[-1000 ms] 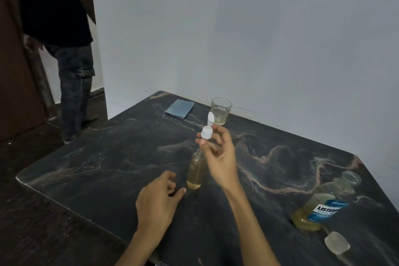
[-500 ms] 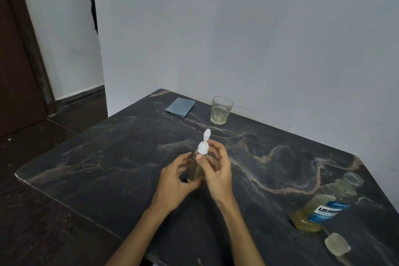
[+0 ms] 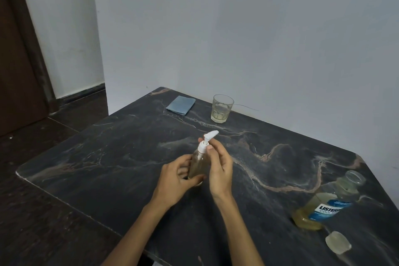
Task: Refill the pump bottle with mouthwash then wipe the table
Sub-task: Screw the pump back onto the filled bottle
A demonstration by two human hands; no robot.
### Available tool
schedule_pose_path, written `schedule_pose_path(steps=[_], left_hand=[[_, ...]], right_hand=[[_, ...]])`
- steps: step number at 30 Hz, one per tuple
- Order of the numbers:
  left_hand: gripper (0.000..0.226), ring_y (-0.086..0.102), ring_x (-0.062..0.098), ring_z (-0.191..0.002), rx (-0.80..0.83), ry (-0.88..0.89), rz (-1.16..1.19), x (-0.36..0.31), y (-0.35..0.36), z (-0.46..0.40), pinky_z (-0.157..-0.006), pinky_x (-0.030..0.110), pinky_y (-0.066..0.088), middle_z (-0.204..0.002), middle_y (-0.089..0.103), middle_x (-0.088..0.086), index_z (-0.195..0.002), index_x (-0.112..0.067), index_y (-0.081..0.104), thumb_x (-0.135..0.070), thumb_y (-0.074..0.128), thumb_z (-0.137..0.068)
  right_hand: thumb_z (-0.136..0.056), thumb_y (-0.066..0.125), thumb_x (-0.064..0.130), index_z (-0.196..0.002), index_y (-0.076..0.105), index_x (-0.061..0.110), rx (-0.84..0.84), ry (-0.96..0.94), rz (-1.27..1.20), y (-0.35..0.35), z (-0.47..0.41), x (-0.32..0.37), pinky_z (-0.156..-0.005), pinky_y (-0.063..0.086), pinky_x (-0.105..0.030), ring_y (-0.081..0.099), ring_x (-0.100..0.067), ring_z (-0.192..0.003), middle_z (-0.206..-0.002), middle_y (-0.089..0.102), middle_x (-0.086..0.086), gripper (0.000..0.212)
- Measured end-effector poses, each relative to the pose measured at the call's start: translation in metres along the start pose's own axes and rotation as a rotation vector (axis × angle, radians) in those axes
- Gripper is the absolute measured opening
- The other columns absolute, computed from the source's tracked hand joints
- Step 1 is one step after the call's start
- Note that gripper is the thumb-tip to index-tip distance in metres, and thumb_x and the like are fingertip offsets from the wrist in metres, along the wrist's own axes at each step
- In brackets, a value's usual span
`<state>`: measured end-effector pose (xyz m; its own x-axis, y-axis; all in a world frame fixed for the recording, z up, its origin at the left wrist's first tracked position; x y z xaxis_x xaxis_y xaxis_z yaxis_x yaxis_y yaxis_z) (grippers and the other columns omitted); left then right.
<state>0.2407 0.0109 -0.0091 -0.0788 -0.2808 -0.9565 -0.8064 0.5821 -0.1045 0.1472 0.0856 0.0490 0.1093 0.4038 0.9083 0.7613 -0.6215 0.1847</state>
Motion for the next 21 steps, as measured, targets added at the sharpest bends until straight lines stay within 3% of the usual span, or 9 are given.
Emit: schedule_pose_path(steps=[3, 6, 9, 12, 14, 17, 21], left_hand=[[0.051, 0.071, 0.008, -0.087, -0.002, -0.009, 0.017, 0.002, 0.001, 0.000, -0.076, 0.017, 0.055, -0.094, 0.074, -0.007, -0.109, -0.025, 0.065, -0.009, 0.084, -0.065], [0.050, 0.071, 0.009, -0.087, -0.006, -0.009, 0.031, 0.003, 0.001, 0.000, -0.074, 0.016, 0.054, -0.093, 0.074, -0.007, -0.107, -0.028, 0.065, -0.009, 0.085, -0.064], [0.051, 0.071, 0.009, -0.087, -0.005, -0.006, 0.039, 0.002, 0.001, 0.001, -0.074, 0.015, 0.054, -0.094, 0.074, -0.009, -0.104, -0.034, 0.065, -0.010, 0.085, -0.064], [0.052, 0.071, 0.008, -0.090, 0.005, -0.001, 0.043, 0.001, 0.001, 0.001, -0.075, 0.016, 0.054, -0.097, 0.073, -0.012, -0.106, -0.036, 0.064, -0.012, 0.084, -0.065], [0.052, 0.070, 0.007, -0.092, 0.015, 0.004, 0.047, 0.000, 0.001, 0.001, -0.077, 0.017, 0.054, -0.100, 0.073, -0.013, -0.106, -0.039, 0.063, -0.015, 0.084, -0.065], [0.049, 0.070, 0.008, -0.092, 0.018, 0.010, 0.055, -0.003, 0.001, 0.002, -0.078, 0.020, 0.056, -0.101, 0.073, -0.012, -0.104, -0.044, 0.064, -0.026, 0.082, -0.062], [0.048, 0.071, 0.006, -0.089, 0.014, 0.022, 0.053, -0.006, 0.002, 0.003, -0.074, 0.016, 0.055, -0.098, 0.072, -0.016, -0.100, -0.052, 0.064, -0.036, 0.080, -0.058]], right_hand=[[-0.096, 0.049, 0.001, -0.096, 0.067, 0.018, -0.082, -0.015, -0.016, -0.007, 0.003, -0.002, -0.074, 0.049, -0.019, 0.065, -0.005, -0.083, -0.087, 0.072, 0.006, 0.025], [-0.093, 0.052, -0.002, -0.095, 0.066, 0.019, -0.139, -0.038, -0.021, -0.014, 0.004, -0.002, -0.075, 0.052, -0.023, 0.065, -0.011, -0.086, -0.093, 0.069, 0.001, 0.025], [-0.093, 0.052, -0.001, -0.107, 0.062, 0.020, -0.111, -0.030, 0.001, -0.012, 0.004, -0.001, -0.072, 0.050, -0.017, 0.063, 0.000, -0.086, -0.097, 0.066, 0.005, 0.027], [-0.097, 0.046, 0.003, -0.130, 0.050, 0.025, 0.012, -0.010, 0.061, -0.003, 0.004, -0.003, -0.085, 0.047, -0.014, 0.058, 0.004, -0.107, -0.119, 0.061, 0.010, 0.039], [-0.100, 0.043, 0.008, -0.135, 0.047, 0.024, 0.099, 0.006, 0.120, 0.004, 0.003, -0.004, -0.098, 0.045, -0.023, 0.054, -0.004, -0.119, -0.129, 0.058, 0.006, 0.039], [-0.100, 0.044, 0.014, -0.123, 0.057, 0.022, 0.130, -0.033, 0.193, 0.006, 0.004, -0.001, -0.095, 0.047, -0.027, 0.059, -0.010, -0.109, -0.117, 0.066, 0.006, 0.027], [-0.090, 0.065, 0.016, -0.109, 0.062, 0.024, 0.037, -0.038, 0.207, -0.002, 0.005, -0.001, -0.094, 0.047, -0.026, 0.061, -0.009, -0.109, -0.109, 0.067, 0.005, 0.021]])
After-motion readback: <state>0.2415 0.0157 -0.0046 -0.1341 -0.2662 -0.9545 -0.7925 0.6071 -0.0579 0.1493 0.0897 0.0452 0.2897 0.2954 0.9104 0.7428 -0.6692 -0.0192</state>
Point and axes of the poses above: each hand's wrist, its own z-axis away from the middle knuckle, its own y-axis out of the palm, x = y × z, the point moved 8 cm from there along -z, towards the middle knuckle
